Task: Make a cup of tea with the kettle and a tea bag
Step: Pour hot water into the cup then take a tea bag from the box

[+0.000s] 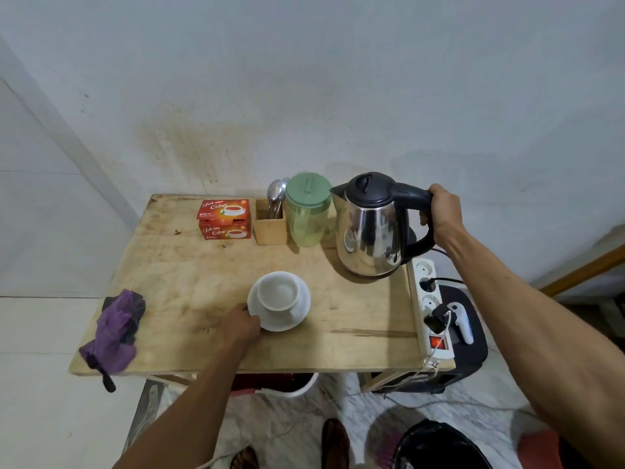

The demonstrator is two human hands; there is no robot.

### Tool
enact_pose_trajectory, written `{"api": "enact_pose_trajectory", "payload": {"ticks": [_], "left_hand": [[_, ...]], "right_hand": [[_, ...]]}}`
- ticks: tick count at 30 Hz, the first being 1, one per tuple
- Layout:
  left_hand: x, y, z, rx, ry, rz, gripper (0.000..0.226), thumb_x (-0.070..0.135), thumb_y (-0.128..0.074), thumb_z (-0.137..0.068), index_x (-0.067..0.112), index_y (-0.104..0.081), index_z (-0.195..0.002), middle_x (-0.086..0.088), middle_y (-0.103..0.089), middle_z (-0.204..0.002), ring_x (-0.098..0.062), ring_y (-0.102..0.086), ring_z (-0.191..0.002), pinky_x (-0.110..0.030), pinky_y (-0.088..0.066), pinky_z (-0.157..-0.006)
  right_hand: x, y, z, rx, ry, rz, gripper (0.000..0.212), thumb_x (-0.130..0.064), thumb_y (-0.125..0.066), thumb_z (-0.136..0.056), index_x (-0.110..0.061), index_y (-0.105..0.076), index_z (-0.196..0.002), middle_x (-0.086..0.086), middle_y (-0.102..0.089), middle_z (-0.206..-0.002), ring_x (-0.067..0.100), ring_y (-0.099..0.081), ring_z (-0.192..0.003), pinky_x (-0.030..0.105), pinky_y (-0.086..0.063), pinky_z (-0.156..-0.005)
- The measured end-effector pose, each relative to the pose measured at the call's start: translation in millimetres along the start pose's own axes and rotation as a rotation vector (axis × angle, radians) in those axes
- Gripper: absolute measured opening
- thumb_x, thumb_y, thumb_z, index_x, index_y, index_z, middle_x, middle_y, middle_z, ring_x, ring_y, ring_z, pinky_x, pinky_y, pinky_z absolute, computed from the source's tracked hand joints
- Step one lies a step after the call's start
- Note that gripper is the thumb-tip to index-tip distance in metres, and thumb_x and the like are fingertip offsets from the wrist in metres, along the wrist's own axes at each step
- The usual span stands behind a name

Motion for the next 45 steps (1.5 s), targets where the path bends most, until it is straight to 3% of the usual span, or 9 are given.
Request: {"api": "enact_pose_trajectory", "payload": {"ticks": [2,7,10,14,18,23,37,41,45], "left_hand": [[0,1,4,0.020,0.021,0.004,0.059,0.026,-0.050,-0.069,0.002,-0.055,-0.123,-0.024,-0.068,-0.097,-0.042,-0.066,-0.082,-0.051,-0.058,-0.069],[14,2,20,0.096,0.046,0.045,0.053,0.021,-0.053,-0.075,-0.001,-0.057,-0.123,-0.024,-0.066,-0.089,-0.032,-0.059,-0.063,-0.034,-0.048,-0.054],[13,2,23,0.144,0.069,0.037,0.038,0.012,-0.055,-0.085,-0.001,-0.059,-0.120,-0.021,-0.066,-0.080,-0.031,-0.060,-0.056,-0.045,-0.056,-0.059],[9,1,20,0.187,0.078,0.005,0.044,0.019,-0.051,-0.075,0.001,-0.063,-0.114,-0.022,-0.067,-0.075,-0.034,-0.064,-0.057,-0.050,-0.059,-0.062],[5,-1,15,0.211,0.083,-0.031,0.055,0.026,-0.043,-0.061,0.006,-0.065,-0.108,-0.021,-0.069,-0.073,-0.038,-0.067,-0.065,-0.048,-0.058,-0.065],[-8,-3,4,0.232,0.116,-0.035,0.055,0.025,-0.045,-0.059,0.008,-0.064,-0.107,-0.021,-0.071,-0.078,-0.042,-0.068,-0.076,-0.054,-0.058,-0.073],[3,-4,16,0.236,0.141,-0.006,0.046,0.015,-0.049,-0.061,0.010,-0.065,-0.104,-0.015,-0.067,-0.061,-0.039,-0.069,-0.067,-0.053,-0.059,-0.070],[-6,-5,10,0.235,0.141,0.026,0.048,0.019,-0.043,-0.054,0.014,-0.063,-0.097,-0.019,-0.068,-0.067,-0.041,-0.069,-0.068,-0.056,-0.059,-0.070],[-14,-5,2,0.224,0.142,0.016,0.051,0.019,-0.045,-0.055,0.010,-0.063,-0.102,-0.021,-0.070,-0.073,-0.042,-0.069,-0.071,-0.057,-0.059,-0.070]], "right_hand": [[1,5,-15,0.008,-0.011,-0.034,0.026,-0.024,-0.042,-0.079,-0.010,-0.047,-0.057,0.004,-0.041,-0.035,0.022,-0.037,-0.039,0.031,-0.031,-0.047],[4,17,-51,0.020,-0.022,-0.092,0.025,-0.022,-0.043,-0.080,-0.011,-0.048,-0.058,0.007,-0.043,-0.046,0.021,-0.038,-0.041,0.032,-0.032,-0.049],[8,23,-69,0.029,-0.039,-0.103,0.024,-0.024,-0.043,-0.078,-0.011,-0.049,-0.059,0.009,-0.043,-0.049,0.021,-0.039,-0.041,0.032,-0.033,-0.049],[15,29,-90,0.042,-0.055,-0.110,0.024,-0.024,-0.044,-0.078,-0.011,-0.050,-0.059,0.008,-0.044,-0.048,0.020,-0.040,-0.041,0.031,-0.034,-0.049],[28,35,-102,0.049,-0.071,-0.127,0.023,-0.025,-0.044,-0.078,-0.012,-0.051,-0.060,0.007,-0.044,-0.048,0.018,-0.040,-0.041,0.031,-0.035,-0.050],[35,38,-109,0.030,-0.069,-0.151,0.024,-0.025,-0.042,-0.081,-0.012,-0.053,-0.064,0.006,-0.044,-0.048,0.017,-0.040,-0.042,0.030,-0.036,-0.050],[40,47,-110,0.009,-0.014,-0.097,0.025,-0.021,-0.043,-0.079,-0.011,-0.048,-0.057,0.010,-0.043,-0.049,0.020,-0.040,-0.042,0.033,-0.036,-0.051],[49,51,-108,0.036,-0.028,-0.109,0.022,-0.021,-0.043,-0.077,-0.011,-0.046,-0.057,0.007,-0.045,-0.047,0.022,-0.043,-0.045,0.033,-0.039,-0.054],[53,54,-108,0.057,-0.053,-0.106,0.020,-0.021,-0.043,-0.079,-0.012,-0.049,-0.063,0.009,-0.053,-0.060,0.024,-0.051,-0.052,0.034,-0.041,-0.063]]}}
Point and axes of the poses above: each hand's wrist, its own z-axis away from the middle knuckle, its own y-axis out of the back of the hand, x = y × z, the point moved 9 cm from there along -z, towards the middle knuckle
